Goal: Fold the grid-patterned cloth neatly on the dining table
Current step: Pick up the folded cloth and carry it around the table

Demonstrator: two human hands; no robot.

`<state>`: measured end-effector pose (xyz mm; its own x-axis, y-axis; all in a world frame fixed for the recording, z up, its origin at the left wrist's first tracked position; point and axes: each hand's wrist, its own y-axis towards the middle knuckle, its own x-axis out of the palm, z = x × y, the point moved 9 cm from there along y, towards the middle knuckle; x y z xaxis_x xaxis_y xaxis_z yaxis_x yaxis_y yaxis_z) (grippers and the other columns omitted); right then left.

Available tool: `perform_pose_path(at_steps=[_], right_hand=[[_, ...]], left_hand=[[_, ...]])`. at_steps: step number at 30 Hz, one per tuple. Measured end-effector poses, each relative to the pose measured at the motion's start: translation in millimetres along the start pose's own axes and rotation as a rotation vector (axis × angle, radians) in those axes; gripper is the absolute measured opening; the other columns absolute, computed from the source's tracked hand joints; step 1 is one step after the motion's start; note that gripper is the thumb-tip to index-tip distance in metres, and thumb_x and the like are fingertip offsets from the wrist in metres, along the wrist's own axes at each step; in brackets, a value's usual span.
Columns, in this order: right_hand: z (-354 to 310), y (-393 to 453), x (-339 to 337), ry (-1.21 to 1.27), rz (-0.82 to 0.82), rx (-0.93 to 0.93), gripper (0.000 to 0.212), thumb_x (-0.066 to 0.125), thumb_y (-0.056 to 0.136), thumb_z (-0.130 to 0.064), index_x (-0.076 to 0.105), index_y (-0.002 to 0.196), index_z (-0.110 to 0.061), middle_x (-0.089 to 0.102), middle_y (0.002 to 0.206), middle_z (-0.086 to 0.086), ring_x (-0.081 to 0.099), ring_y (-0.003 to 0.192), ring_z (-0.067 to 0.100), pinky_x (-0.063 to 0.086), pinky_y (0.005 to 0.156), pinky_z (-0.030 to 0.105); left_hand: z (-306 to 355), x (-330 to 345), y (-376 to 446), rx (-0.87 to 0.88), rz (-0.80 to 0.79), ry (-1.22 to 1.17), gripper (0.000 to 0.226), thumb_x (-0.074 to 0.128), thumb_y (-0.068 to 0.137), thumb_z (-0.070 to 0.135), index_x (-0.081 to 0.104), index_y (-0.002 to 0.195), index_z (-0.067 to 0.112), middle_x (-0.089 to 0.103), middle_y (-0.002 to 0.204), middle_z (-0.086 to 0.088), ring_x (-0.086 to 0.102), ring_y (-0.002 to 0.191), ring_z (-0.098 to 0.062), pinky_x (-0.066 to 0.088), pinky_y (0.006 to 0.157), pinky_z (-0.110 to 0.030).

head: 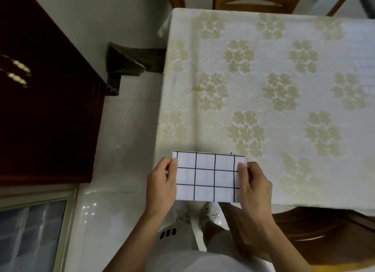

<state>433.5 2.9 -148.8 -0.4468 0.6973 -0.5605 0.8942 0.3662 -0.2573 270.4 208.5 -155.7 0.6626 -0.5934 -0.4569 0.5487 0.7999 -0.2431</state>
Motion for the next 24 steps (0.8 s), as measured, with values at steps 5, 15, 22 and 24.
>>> perform_pose_path(at_steps=[5, 15, 22, 24], right_hand=[[15, 44, -13, -0.035, 0.007, 0.045, 0.033, 0.045, 0.103, -0.036, 0.051, 0.078, -0.015, 0.053, 0.063, 0.0, 0.046, 0.055, 0.012, 0.035, 0.05, 0.019], [32, 131, 11, -0.143, -0.097, 0.072, 0.019, 0.05, 0.101, -0.028, 0.054, 0.089, -0.015, 0.055, 0.068, -0.007, 0.05, 0.062, 0.005, 0.036, 0.051, 0.015], [46, 158, 41, -0.256, -0.169, 0.145, 0.031, 0.05, 0.1, -0.033, 0.055, 0.081, -0.009, 0.052, 0.066, -0.002, 0.047, 0.058, 0.013, 0.033, 0.049, 0.028], [50, 159, 45, -0.294, -0.177, 0.16, 0.032, 0.05, 0.1, -0.033, 0.056, 0.082, -0.007, 0.053, 0.067, -0.001, 0.047, 0.059, 0.014, 0.035, 0.05, 0.028]], left_hand=[[-4, 43, 32, -0.138, -0.152, 0.004, 0.024, 0.059, 0.097, 0.023, 0.053, 0.076, 0.014, 0.048, 0.059, 0.012, 0.041, 0.056, -0.005, 0.038, 0.056, -0.019], [-10, 69, 106, -0.257, -0.135, 0.177, 0.022, 0.06, 0.097, 0.028, 0.063, 0.092, 0.007, 0.065, 0.086, -0.002, 0.058, 0.078, -0.02, 0.047, 0.072, -0.033], [-21, 65, 124, -0.263, -0.056, 0.384, 0.013, 0.058, 0.097, 0.025, 0.063, 0.095, 0.013, 0.062, 0.086, 0.004, 0.057, 0.082, -0.018, 0.038, 0.068, -0.027], [-27, 65, 125, -0.279, -0.046, 0.421, 0.014, 0.057, 0.097, 0.025, 0.064, 0.098, 0.013, 0.064, 0.09, 0.003, 0.058, 0.083, -0.02, 0.039, 0.07, -0.028]])
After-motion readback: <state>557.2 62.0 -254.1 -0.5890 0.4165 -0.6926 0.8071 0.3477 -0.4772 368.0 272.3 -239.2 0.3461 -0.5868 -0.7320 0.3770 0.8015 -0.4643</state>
